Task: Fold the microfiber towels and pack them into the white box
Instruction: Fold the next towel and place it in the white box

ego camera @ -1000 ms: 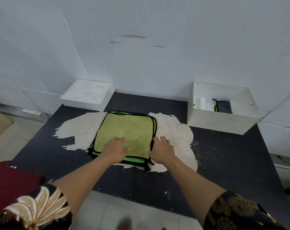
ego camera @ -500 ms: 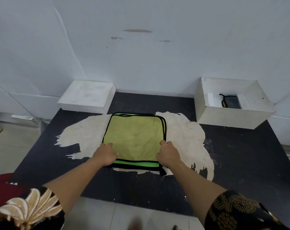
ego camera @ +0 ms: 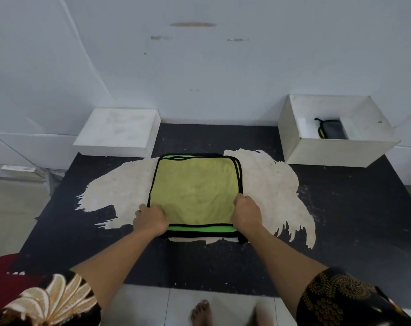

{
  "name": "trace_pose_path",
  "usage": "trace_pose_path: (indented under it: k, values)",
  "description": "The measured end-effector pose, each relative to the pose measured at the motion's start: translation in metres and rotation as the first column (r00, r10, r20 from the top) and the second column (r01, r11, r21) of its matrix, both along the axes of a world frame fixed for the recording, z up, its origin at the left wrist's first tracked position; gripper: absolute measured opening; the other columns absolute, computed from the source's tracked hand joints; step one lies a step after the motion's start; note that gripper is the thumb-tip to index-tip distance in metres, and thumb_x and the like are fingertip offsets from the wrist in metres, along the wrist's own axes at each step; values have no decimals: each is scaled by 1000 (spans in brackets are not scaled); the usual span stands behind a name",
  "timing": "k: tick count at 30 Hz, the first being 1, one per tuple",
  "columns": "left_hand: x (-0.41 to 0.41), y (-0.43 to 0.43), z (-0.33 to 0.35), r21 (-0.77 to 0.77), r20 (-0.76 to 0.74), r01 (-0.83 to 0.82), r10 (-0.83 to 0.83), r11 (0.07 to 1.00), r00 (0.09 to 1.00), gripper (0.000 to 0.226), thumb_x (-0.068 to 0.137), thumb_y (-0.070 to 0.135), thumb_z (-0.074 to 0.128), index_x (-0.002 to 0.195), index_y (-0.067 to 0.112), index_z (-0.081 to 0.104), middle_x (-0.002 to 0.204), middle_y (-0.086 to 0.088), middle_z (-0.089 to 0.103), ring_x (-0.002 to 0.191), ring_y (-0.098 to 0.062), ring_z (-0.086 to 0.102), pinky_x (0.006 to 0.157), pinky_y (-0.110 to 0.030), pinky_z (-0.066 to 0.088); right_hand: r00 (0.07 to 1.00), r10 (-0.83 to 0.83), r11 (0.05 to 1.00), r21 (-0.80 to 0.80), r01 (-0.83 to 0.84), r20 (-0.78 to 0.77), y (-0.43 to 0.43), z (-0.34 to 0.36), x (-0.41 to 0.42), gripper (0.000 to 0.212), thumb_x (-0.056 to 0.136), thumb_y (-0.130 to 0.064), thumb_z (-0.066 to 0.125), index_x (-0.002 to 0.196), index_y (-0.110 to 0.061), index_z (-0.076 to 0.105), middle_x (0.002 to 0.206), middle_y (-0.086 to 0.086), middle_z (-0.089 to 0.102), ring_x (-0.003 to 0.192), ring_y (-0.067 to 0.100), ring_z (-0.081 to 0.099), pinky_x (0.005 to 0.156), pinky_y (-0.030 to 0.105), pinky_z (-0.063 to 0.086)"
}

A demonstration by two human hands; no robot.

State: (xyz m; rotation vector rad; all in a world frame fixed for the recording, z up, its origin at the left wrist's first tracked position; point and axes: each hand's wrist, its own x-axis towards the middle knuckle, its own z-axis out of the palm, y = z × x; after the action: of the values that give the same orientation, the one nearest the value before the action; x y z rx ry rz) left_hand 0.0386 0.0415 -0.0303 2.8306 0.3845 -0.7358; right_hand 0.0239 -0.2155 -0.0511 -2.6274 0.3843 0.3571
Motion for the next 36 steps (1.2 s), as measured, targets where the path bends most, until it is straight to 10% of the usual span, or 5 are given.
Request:
trace_pose_path:
  k: [15, 21, 31, 36]
  values:
    - [9, 13, -11, -179, 32, -340, 351, 923, 936, 49, 85, 9, 57, 126, 0, 33, 119, -22, 53, 104, -37, 56, 77, -40, 46, 996, -86, 994, 64, 88, -27, -2, 2, -1, 37, 84, -3, 52, 117, -12, 39, 86, 6, 57, 75, 26, 57, 62, 34, 45]
    - [6, 17, -6, -218, 14, -225, 234, 950, 972, 14, 84, 11, 50, 71, 10, 45, 89, -17, 61, 77, -27, 58, 67, -33, 48, 993, -116, 992, 45, 116, -12, 1, 4, 2, 28, 89, -7, 54, 116, -10, 53, 90, 5, 59, 78, 22, 55, 69, 32, 50]
    - [9, 21, -6, -150, 14, -306, 311, 940, 950, 6, 82, 12, 57, 85, 7, 57, 98, -13, 63, 75, -26, 58, 61, -31, 46, 986, -169, 975, 143, 168, -5, -2, 10, 4, 43, 86, 3, 55, 128, -8, 54, 106, 11, 66, 93, 26, 61, 76, 30, 49]
    - [11, 24, -12, -162, 18, -378, 386, 911, 922, 44, 84, 14, 63, 120, -2, 45, 114, -20, 59, 100, -36, 60, 70, -36, 48, 977, -215, 947, 245, 207, 5, -6, 9, 5, 47, 86, 4, 52, 130, -13, 55, 100, 8, 66, 78, 18, 56, 61, 23, 42]
